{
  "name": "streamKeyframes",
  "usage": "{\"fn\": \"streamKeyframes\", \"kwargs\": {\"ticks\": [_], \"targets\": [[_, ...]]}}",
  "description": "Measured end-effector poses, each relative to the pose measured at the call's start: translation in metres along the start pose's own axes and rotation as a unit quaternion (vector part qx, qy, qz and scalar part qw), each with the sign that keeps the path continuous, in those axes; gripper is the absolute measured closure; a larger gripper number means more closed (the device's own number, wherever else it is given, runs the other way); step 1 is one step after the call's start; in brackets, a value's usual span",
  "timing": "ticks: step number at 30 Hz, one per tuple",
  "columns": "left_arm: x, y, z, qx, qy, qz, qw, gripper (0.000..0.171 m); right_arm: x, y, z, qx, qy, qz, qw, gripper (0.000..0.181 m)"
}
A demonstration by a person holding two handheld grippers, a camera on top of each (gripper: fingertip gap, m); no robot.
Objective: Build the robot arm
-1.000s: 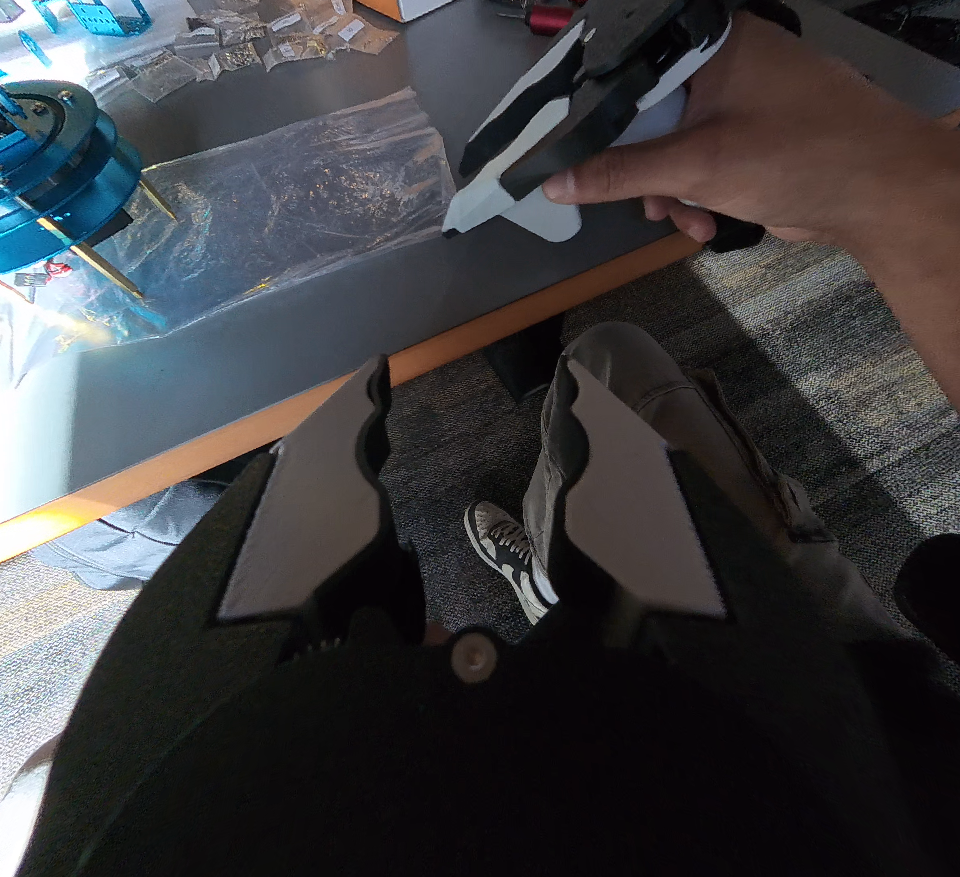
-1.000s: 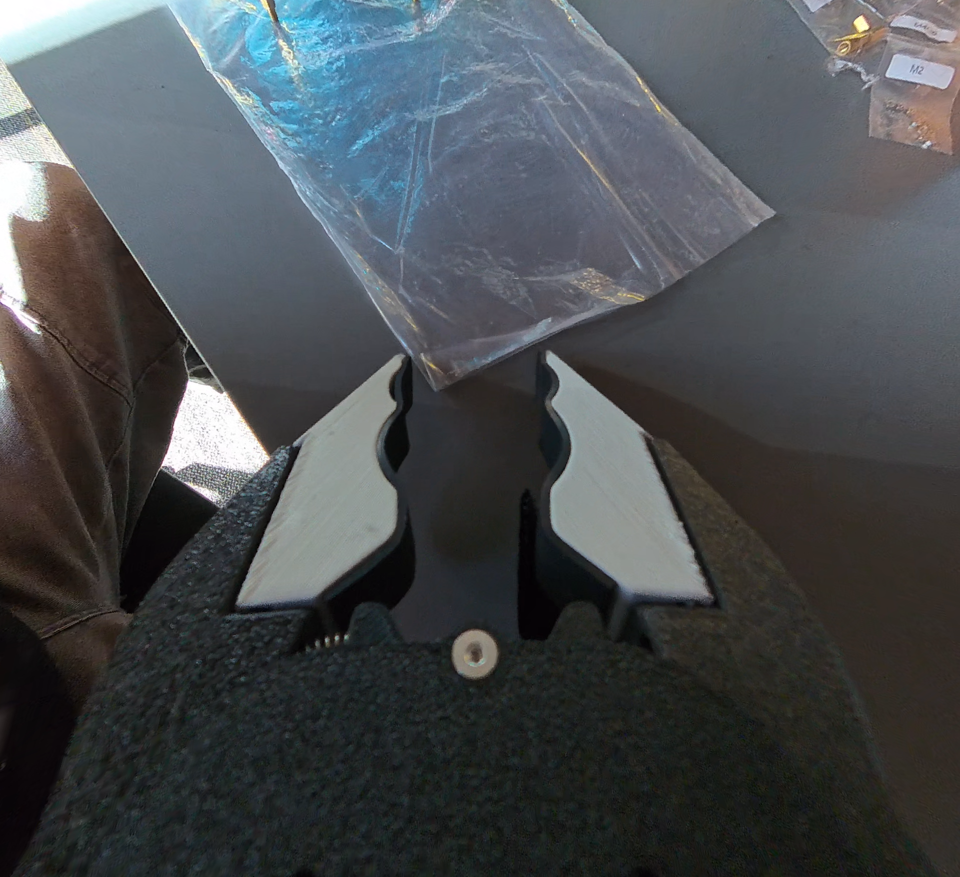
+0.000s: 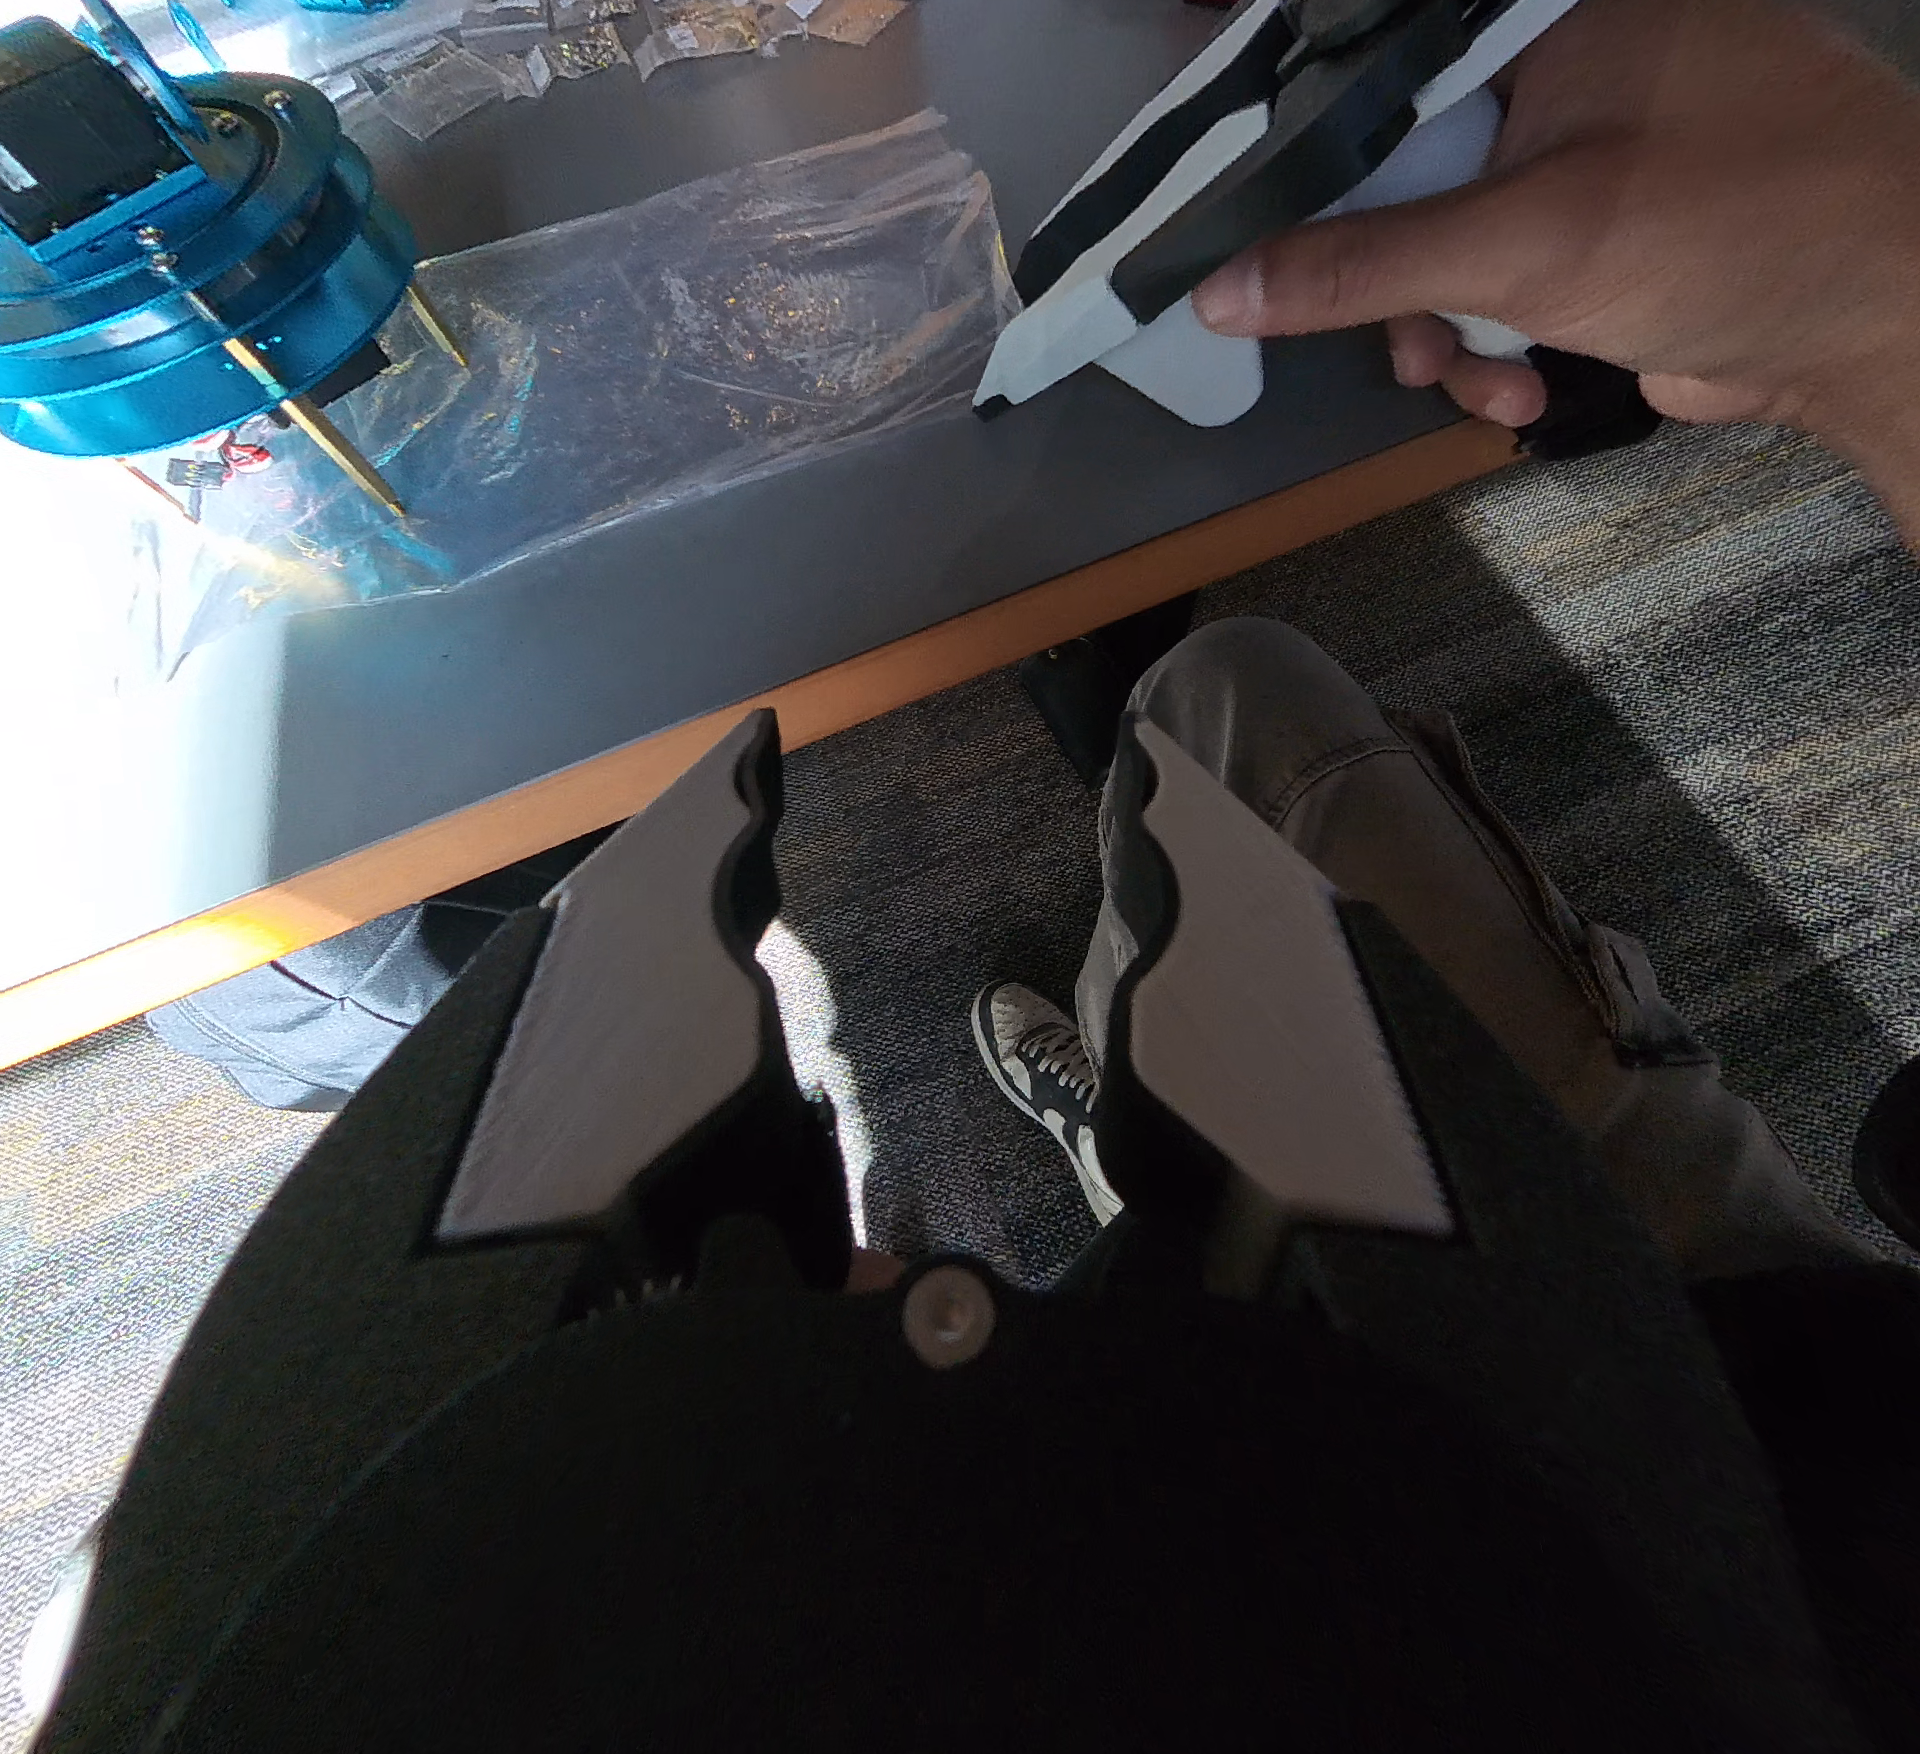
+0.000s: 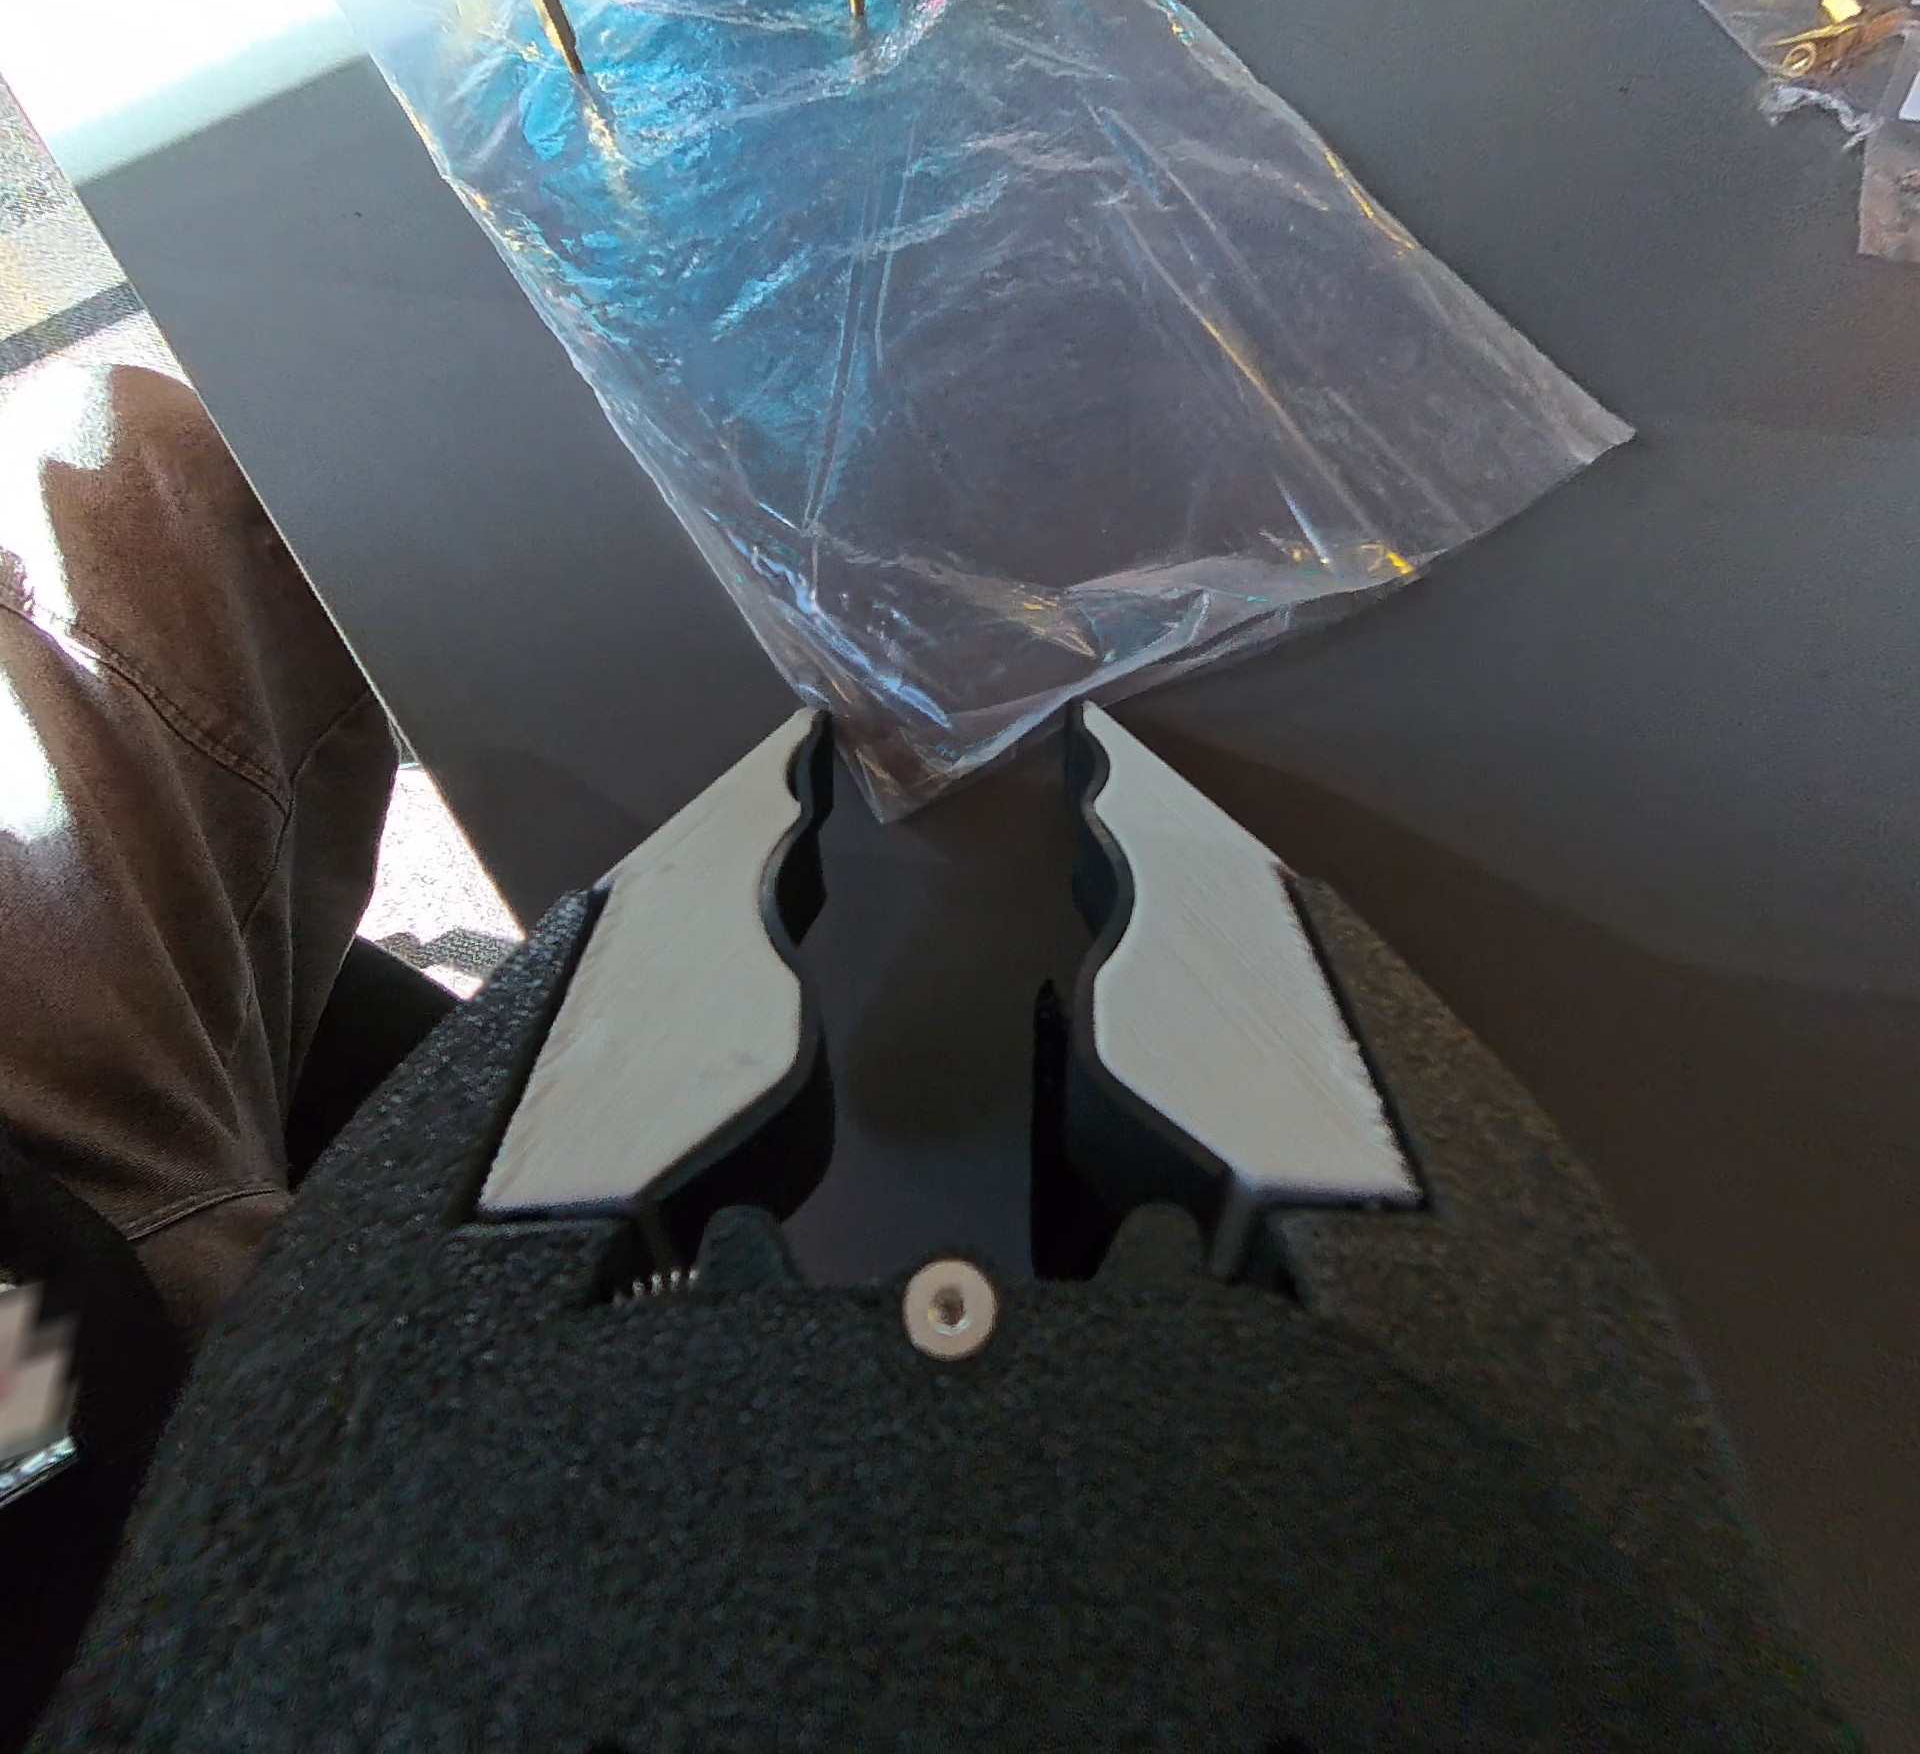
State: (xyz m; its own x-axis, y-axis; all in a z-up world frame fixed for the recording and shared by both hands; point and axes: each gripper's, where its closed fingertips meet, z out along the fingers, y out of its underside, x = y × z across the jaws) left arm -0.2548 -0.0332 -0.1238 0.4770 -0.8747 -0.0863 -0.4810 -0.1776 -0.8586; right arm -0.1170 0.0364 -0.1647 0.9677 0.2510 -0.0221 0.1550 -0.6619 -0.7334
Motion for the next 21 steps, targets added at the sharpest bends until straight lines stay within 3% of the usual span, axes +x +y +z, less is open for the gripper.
{"fn": "streamKeyframes", "kwargs": {"ticks": [7,11,13,21], "targets": [[-0.0010,0.0032,0.0036,-0.003,0.005,-0.009,1.000,0.108,0.0000,0.0008,-0.0016,0.001,0.000,0.009,1.000,0.140],[0.0035,-0.0021,0.0027,0.002,0.006,0.004,1.000,0.107,-0.0018,0.0002,-0.0034,0.014,0.003,0.005,1.000,0.157],[0.0043,-0.0050,0.0011,0.006,0.006,0.004,1.000,0.108,-0.0038,-0.0014,-0.0050,0.023,-0.001,0.005,1.000,0.176],[0.0010,0.0002,-0.0017,0.001,-0.002,-0.003,1.000,0.107,-0.0078,0.0037,-0.0093,0.021,-0.033,0.031,0.999,0.180]]}}
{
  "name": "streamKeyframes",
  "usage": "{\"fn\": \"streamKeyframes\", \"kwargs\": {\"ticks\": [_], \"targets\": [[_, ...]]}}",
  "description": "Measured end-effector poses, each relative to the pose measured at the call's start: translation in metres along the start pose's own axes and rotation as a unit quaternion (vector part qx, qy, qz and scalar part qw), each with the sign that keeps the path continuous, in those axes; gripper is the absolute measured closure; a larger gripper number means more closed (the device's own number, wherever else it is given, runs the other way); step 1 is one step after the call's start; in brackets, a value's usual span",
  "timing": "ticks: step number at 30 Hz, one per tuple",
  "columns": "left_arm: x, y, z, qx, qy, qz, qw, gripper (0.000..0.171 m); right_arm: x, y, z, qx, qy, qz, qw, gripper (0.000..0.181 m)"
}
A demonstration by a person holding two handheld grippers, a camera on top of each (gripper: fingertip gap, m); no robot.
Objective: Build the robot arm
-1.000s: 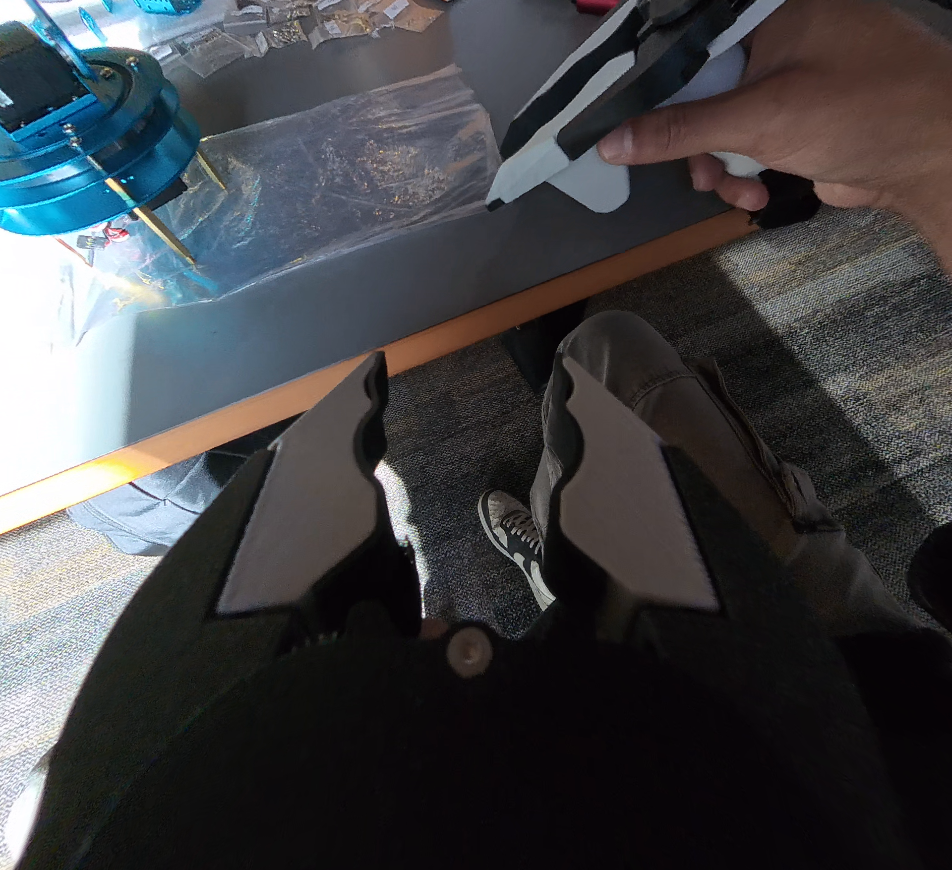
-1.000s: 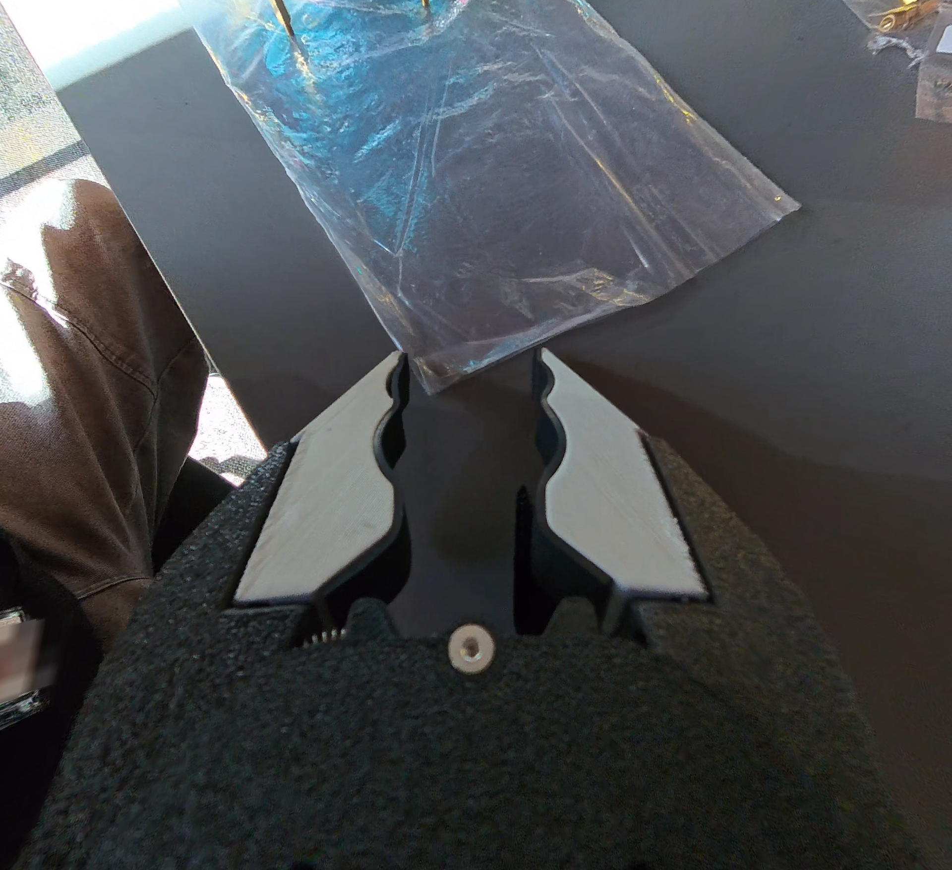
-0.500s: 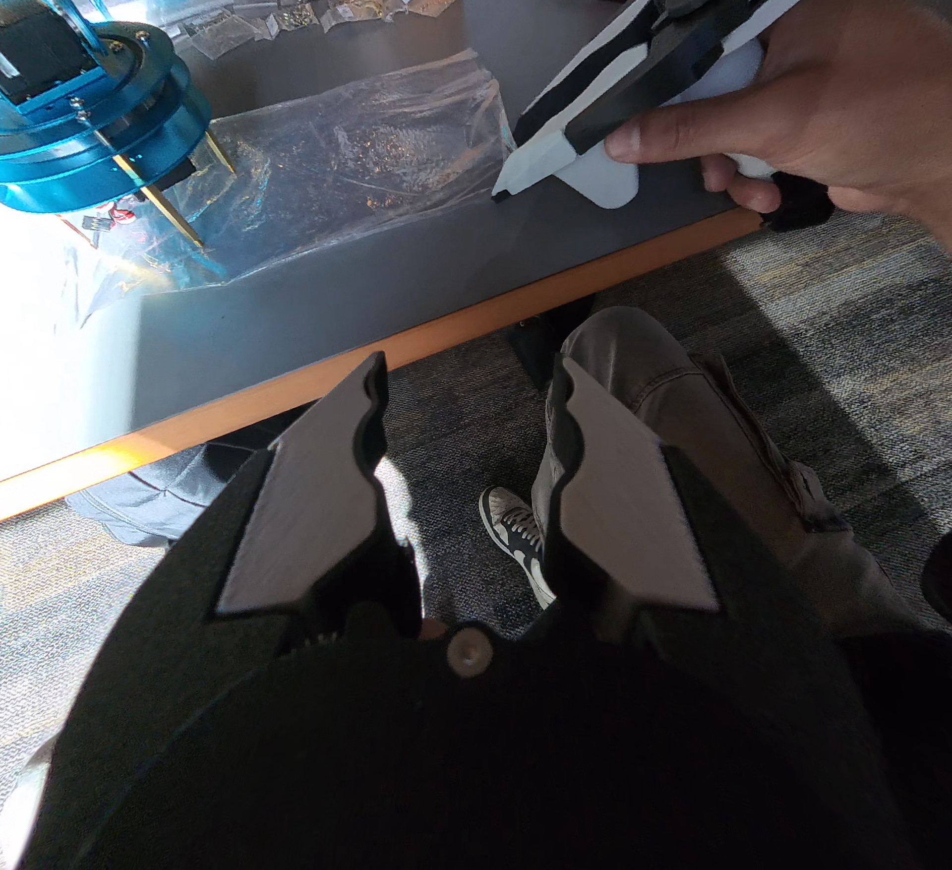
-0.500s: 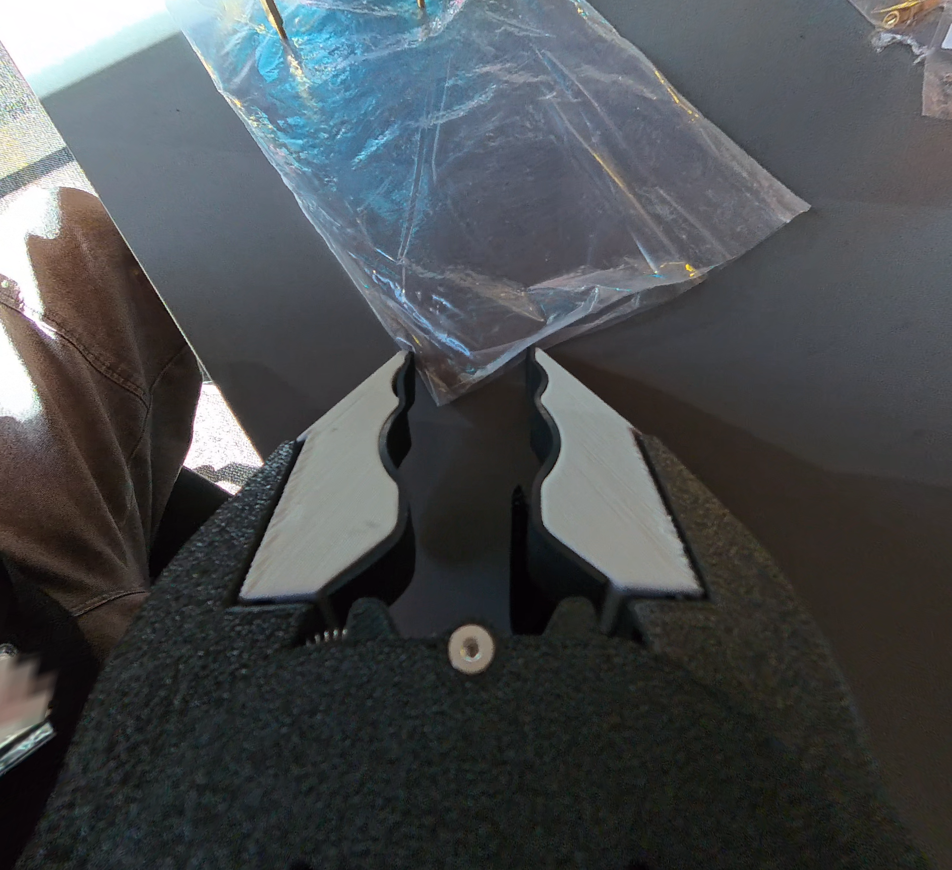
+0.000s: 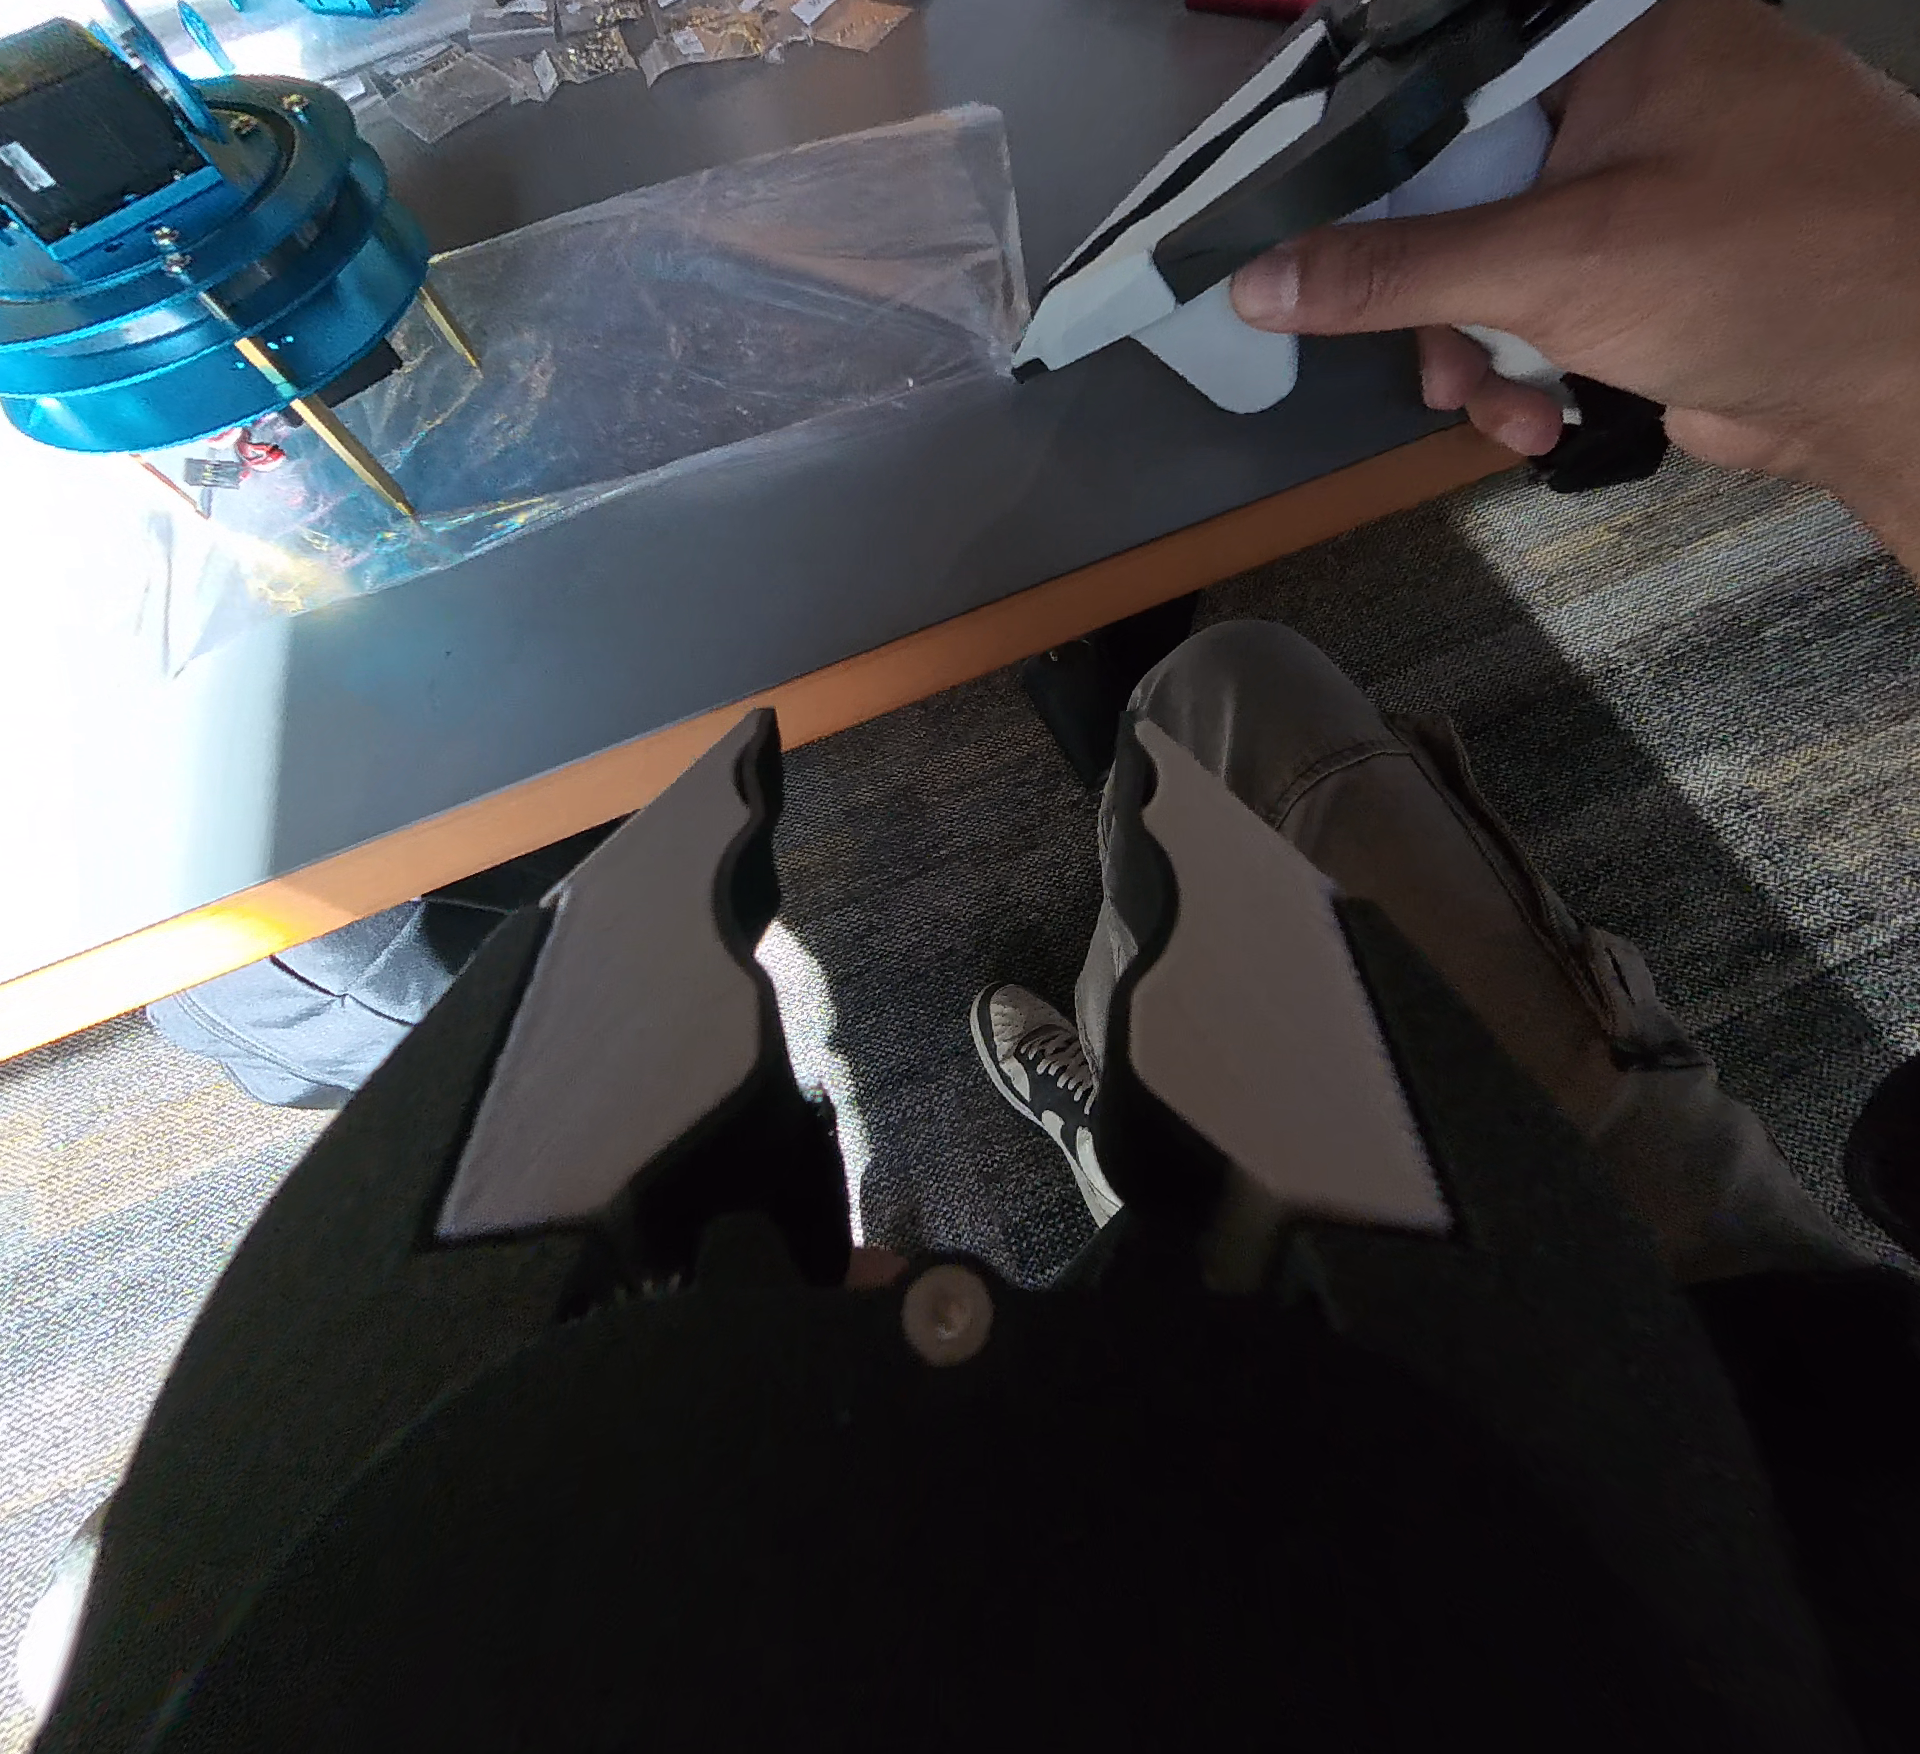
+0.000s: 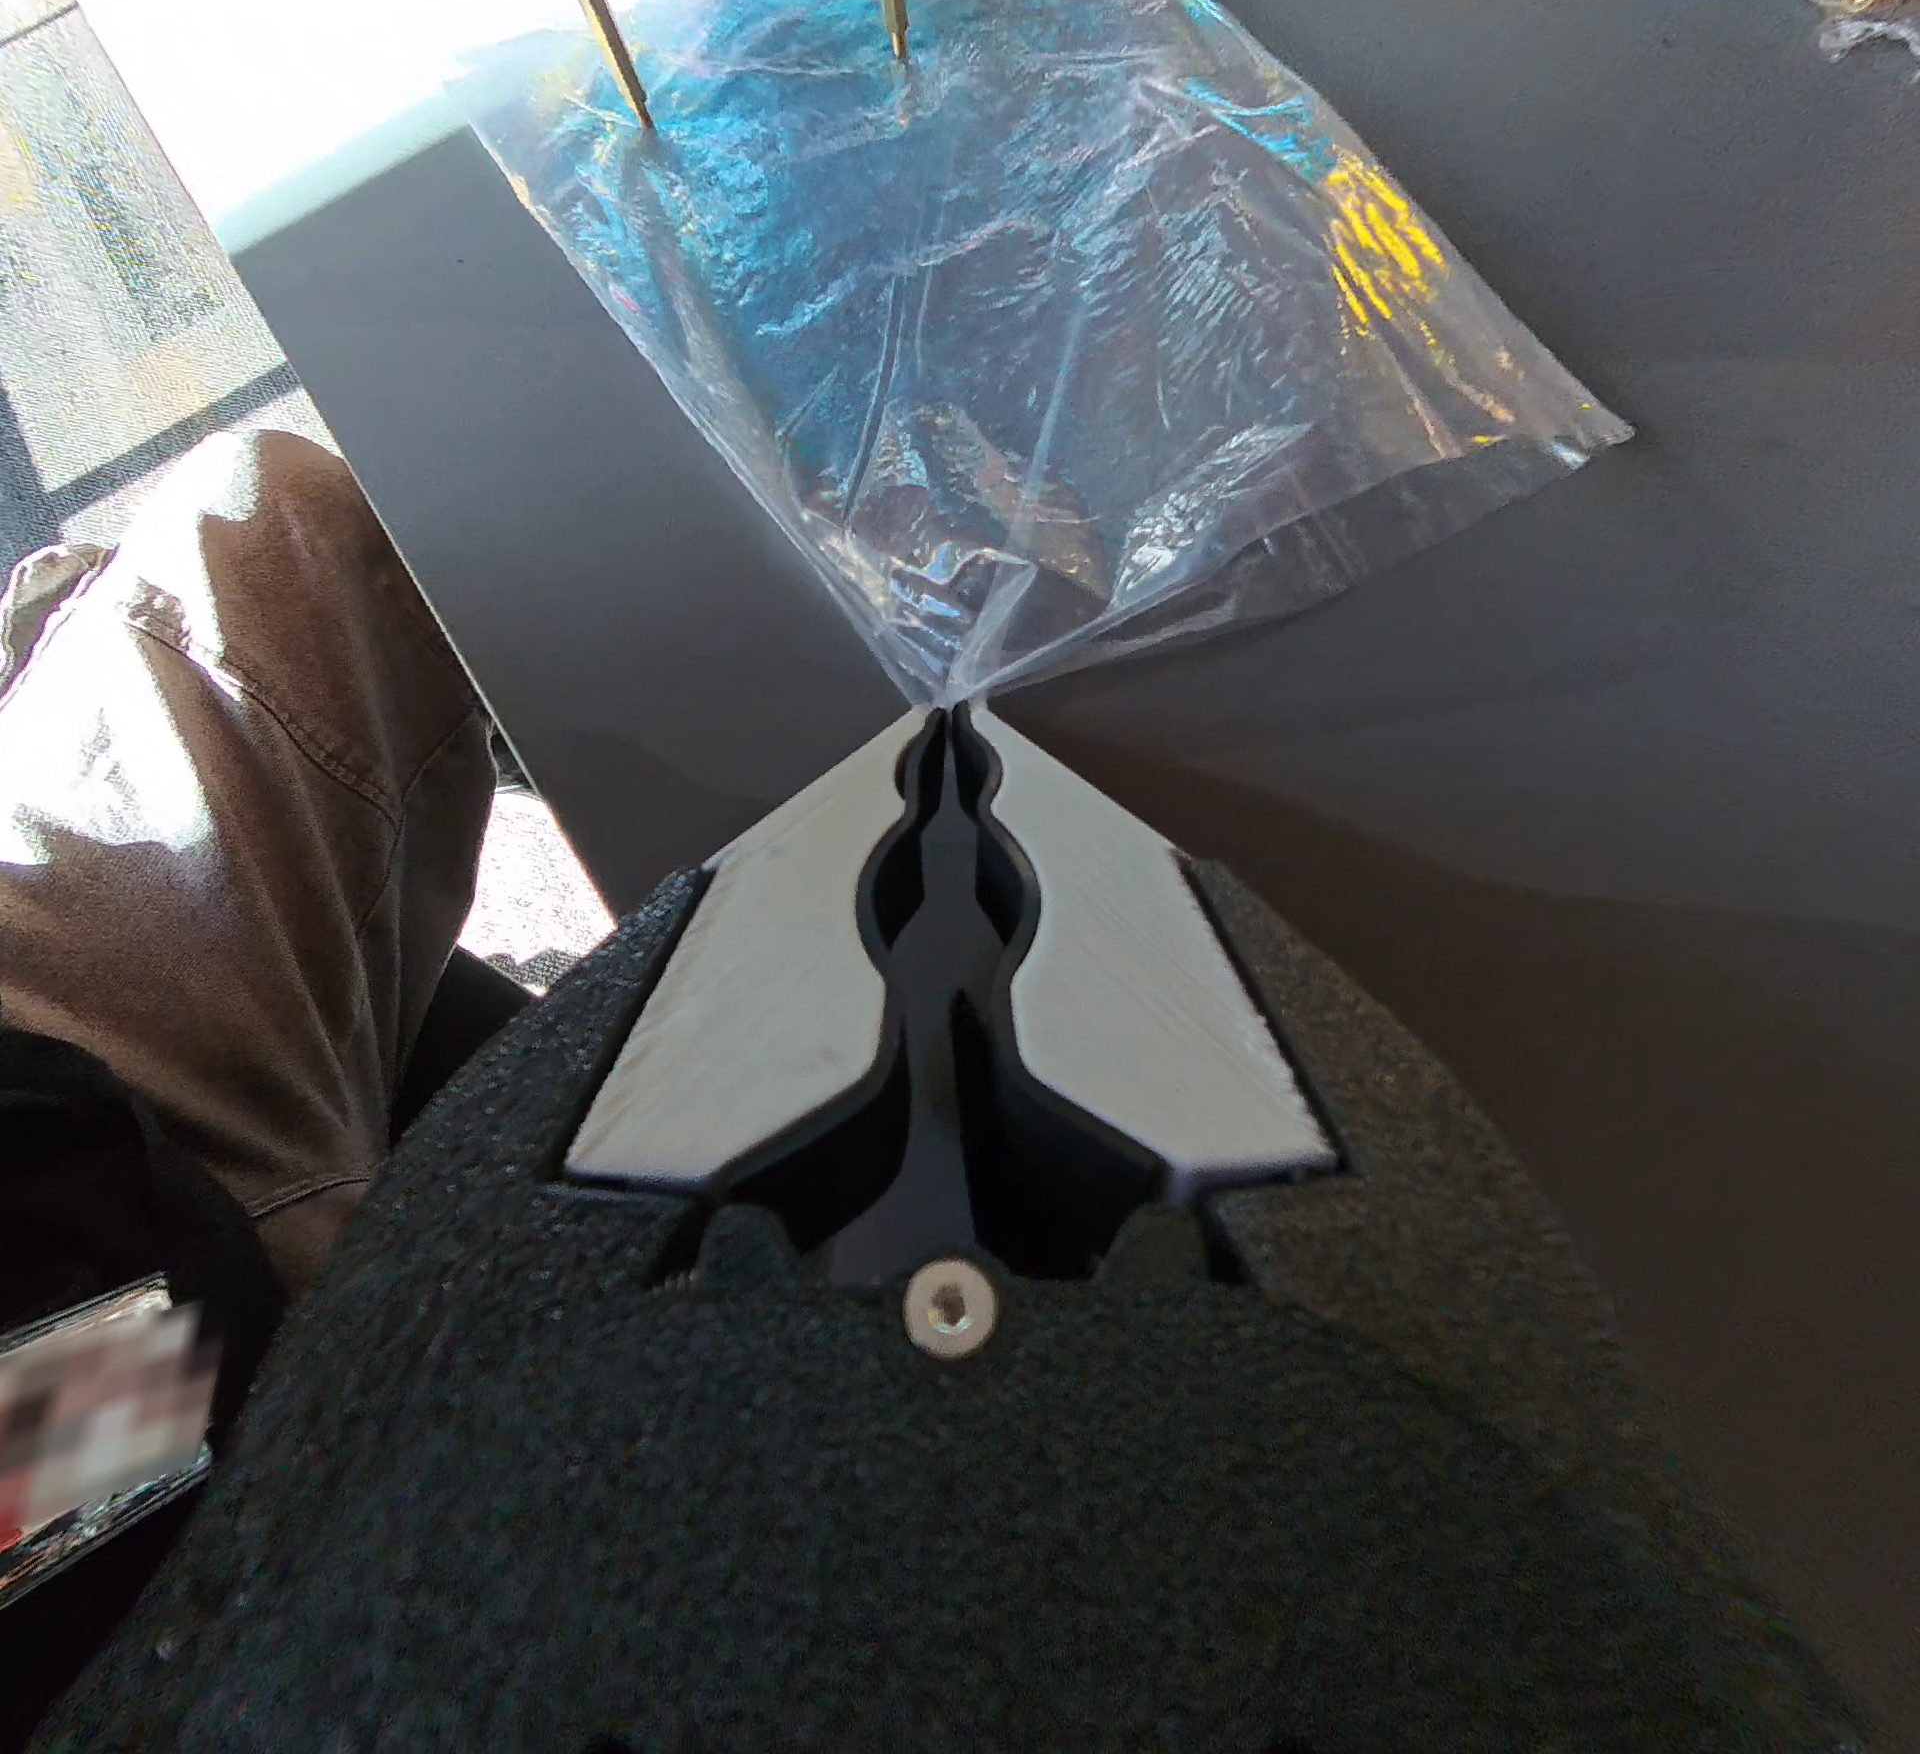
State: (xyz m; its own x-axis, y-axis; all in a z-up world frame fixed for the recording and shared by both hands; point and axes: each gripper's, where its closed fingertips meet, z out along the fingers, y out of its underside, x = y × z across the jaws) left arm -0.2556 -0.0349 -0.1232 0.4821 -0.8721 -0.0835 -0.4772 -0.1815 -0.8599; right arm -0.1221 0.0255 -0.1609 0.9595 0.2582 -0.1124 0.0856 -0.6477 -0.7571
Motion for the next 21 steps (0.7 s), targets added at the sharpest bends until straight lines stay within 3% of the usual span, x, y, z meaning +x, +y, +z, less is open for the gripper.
{"fn": "streamKeyframes", "kwargs": {"ticks": [13,21], "targets": [[0.005,0.000,-0.002,0.003,0.006,-0.003,1.000,0.108,0.015,0.019,-0.023,-0.002,0.016,0.025,1.000,0.181],[-0.011,-0.009,-0.004,0.029,0.031,-0.016,0.999,0.106,0.034,0.040,-0.054,0.004,0.034,0.048,0.998,0.180]]}}
